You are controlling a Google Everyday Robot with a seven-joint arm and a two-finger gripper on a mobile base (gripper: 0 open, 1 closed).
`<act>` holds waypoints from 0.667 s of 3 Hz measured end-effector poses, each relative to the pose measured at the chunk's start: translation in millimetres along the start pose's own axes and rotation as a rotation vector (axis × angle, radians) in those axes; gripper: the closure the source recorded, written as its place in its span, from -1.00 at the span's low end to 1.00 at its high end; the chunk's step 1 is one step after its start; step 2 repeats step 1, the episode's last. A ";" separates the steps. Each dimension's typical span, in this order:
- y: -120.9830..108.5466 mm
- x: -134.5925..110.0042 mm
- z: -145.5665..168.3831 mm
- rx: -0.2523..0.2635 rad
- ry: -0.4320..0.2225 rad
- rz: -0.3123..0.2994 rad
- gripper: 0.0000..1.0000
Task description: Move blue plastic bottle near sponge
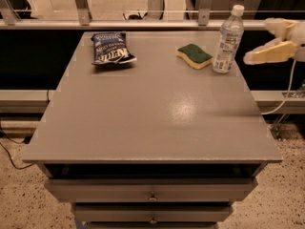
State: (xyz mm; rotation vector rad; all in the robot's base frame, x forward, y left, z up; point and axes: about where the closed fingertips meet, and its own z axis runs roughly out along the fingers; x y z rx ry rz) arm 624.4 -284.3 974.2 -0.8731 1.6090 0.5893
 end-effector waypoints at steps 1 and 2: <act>12.1 -5.8 -2.3 -0.033 0.008 -0.011 -1.00; 12.1 -5.8 -2.3 -0.033 0.008 -0.011 -1.00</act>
Offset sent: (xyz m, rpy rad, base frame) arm 0.0000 0.0000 0.0000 0.0000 0.0000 0.0000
